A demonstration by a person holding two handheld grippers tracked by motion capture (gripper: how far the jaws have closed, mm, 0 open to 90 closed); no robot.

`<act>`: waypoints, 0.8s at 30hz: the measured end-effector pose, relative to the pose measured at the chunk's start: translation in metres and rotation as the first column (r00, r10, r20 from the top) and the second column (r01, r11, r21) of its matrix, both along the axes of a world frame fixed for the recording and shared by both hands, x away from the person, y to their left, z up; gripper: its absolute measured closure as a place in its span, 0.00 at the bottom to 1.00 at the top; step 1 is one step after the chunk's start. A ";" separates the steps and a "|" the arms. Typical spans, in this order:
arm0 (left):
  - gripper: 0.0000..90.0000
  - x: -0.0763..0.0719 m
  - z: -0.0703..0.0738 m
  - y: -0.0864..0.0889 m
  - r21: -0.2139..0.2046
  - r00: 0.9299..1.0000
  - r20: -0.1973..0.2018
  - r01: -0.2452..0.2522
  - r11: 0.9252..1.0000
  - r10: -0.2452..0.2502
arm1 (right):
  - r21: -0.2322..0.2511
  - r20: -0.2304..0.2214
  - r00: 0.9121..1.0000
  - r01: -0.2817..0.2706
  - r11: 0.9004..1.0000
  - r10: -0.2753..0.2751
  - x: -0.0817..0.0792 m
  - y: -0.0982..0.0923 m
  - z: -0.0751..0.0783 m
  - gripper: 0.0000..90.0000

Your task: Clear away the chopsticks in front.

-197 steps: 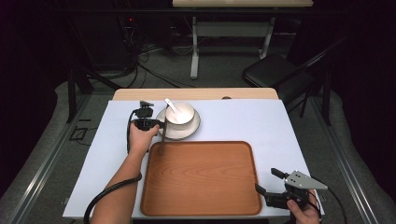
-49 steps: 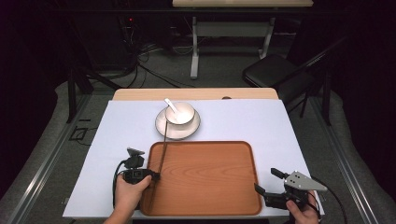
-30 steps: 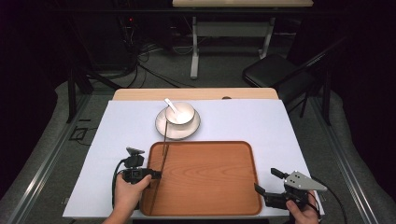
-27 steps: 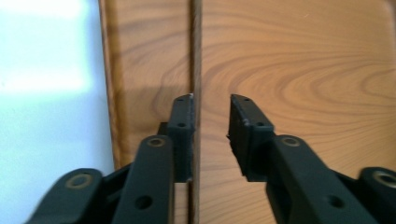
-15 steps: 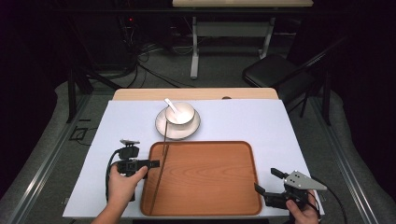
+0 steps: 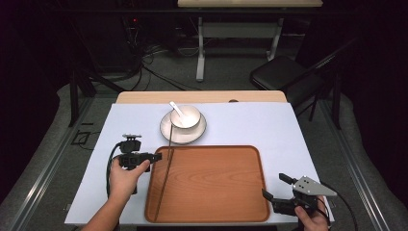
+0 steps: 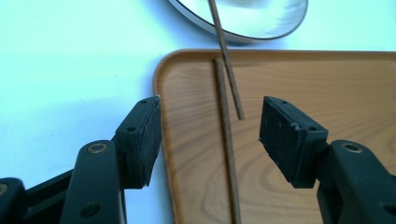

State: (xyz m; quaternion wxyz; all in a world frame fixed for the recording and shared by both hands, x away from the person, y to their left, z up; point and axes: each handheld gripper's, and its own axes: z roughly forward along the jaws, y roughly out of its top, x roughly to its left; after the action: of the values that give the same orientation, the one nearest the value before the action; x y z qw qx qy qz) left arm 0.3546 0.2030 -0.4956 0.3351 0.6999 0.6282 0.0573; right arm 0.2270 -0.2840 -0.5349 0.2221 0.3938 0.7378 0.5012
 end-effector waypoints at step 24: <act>0.47 0.062 0.018 0.001 0.067 0.999 0.046 0.003 0.998 -0.006 | 0.001 -0.003 1.000 -0.003 1.000 0.003 0.000 0.000 0.000 0.17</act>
State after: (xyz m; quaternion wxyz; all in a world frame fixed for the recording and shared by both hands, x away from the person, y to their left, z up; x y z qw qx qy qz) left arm 0.4168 0.2044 -0.4777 0.3261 0.7107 0.6164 0.0934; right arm 0.2275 -0.2842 -0.5351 0.2199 0.3934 0.7385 0.5014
